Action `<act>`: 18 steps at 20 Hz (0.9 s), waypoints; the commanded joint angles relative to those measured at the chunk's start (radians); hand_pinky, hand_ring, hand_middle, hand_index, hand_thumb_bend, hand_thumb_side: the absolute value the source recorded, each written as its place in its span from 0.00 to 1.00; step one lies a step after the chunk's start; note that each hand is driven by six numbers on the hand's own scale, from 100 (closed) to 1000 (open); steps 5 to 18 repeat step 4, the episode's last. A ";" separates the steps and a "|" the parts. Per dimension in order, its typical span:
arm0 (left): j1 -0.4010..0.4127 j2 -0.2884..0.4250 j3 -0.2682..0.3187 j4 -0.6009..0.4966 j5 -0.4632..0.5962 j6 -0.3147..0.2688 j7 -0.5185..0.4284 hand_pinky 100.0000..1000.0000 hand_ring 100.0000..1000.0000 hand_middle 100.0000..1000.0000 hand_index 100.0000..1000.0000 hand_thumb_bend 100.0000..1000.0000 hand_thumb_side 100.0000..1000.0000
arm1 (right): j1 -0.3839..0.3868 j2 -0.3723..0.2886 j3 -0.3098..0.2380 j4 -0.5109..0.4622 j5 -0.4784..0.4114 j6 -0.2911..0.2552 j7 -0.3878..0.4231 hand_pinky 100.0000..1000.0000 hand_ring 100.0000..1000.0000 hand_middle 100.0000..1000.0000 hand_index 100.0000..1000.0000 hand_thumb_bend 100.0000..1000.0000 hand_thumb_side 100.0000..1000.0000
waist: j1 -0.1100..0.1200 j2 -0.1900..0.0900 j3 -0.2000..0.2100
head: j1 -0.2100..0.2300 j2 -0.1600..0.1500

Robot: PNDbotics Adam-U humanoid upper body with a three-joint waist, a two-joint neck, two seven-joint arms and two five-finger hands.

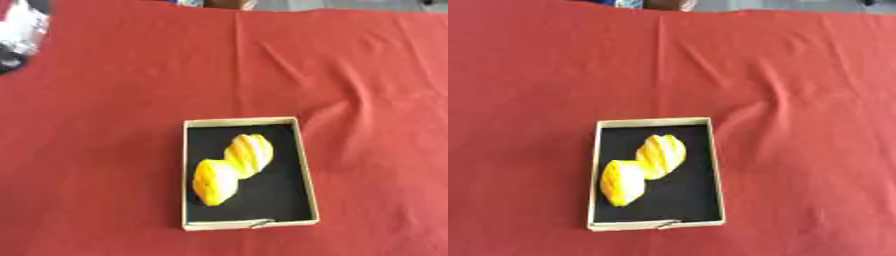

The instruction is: Pick up objects on the table and place them in the box.

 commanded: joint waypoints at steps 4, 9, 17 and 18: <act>0.056 0.041 0.145 -0.029 0.108 -0.140 0.278 0.86 0.82 0.81 0.89 0.00 0.56 | -0.035 0.007 -0.008 -0.016 -0.063 -0.042 -0.011 0.96 0.93 0.73 0.79 0.00 0.47 | -0.008 -0.010 0.003 | 0.003 -0.029; 0.056 0.041 0.145 -0.029 0.108 -0.140 0.278 0.86 0.82 0.81 0.89 0.00 0.56 | -0.035 0.007 -0.008 -0.016 -0.063 -0.042 -0.011 0.96 0.93 0.73 0.79 0.00 0.47 | -0.008 -0.010 0.003 | 0.003 -0.029; 0.056 0.041 0.145 -0.029 0.108 -0.140 0.278 0.86 0.82 0.81 0.89 0.00 0.56 | -0.035 0.007 -0.008 -0.016 -0.063 -0.042 -0.011 0.96 0.93 0.73 0.79 0.00 0.47 | -0.008 -0.010 0.003 | 0.003 -0.029; 0.056 0.041 0.145 -0.029 0.108 -0.140 0.278 0.86 0.82 0.81 0.89 0.00 0.56 | -0.035 0.007 -0.008 -0.016 -0.063 -0.042 -0.011 0.96 0.93 0.73 0.79 0.00 0.47 | -0.008 -0.010 0.003 | 0.003 -0.029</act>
